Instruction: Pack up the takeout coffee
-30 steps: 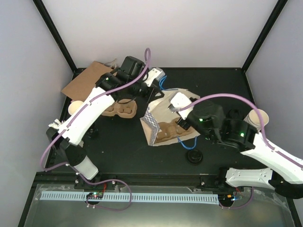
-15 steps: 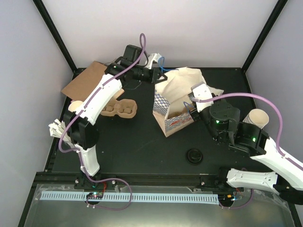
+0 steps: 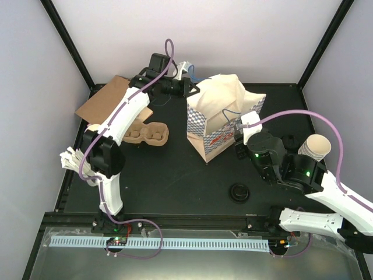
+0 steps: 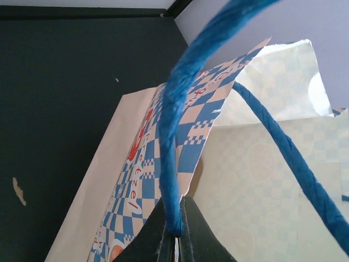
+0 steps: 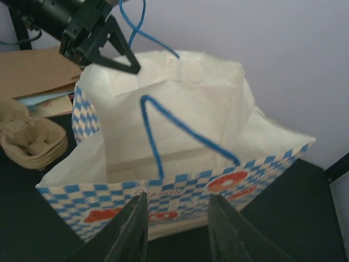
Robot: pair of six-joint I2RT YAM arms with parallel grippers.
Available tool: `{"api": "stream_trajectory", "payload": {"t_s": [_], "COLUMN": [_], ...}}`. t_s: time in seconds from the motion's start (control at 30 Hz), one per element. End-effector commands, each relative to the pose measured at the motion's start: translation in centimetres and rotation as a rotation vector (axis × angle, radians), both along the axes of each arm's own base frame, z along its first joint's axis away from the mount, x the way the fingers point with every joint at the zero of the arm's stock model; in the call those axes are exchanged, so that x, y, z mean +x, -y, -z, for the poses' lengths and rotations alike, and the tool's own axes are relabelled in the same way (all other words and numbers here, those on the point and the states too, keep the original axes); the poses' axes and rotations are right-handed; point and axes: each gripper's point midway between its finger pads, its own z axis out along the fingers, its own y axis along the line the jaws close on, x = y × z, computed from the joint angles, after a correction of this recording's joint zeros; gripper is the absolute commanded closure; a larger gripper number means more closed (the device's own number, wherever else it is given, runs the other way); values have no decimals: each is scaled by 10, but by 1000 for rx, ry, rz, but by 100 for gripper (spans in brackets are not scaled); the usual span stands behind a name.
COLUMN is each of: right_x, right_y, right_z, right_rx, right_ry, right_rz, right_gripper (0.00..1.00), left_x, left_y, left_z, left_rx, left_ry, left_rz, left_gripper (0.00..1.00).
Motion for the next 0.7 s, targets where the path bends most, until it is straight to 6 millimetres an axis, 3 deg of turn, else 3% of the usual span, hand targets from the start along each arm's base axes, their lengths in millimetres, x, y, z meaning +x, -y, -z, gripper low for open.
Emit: {"api": "stream_trajectory", "payload": {"t_s": [0.0,0.07,0.17,0.3,0.4,0.67], "right_x": [-7,-10,-12,-15,-19,-27], "right_y": [-3,-7,-9,-10,-11,-21], "right_z": [27,35,47,69,80,103], "right_rx": [58,68,63,43,56,112], "right_ry": [-130,-173,-232,-302,-337,-436], "right_rz": [4,-11,-1,16,14,1], "right_gripper": [61,39,31,27,21,1], "left_x": [18,19,14,3,-9,-53], "left_y": [-9,-11,-10,-18,-29,-71], "left_z": [-21,-20,-21,-35,-48,-80], "left_rx": [-41,-40,-43,-21,8,70], "left_ry": [51,49,45,72,103,214], "left_rz": [-45,-45,-25,-33,-50,-145], "left_gripper": [95,82,55,34,21,1]}}
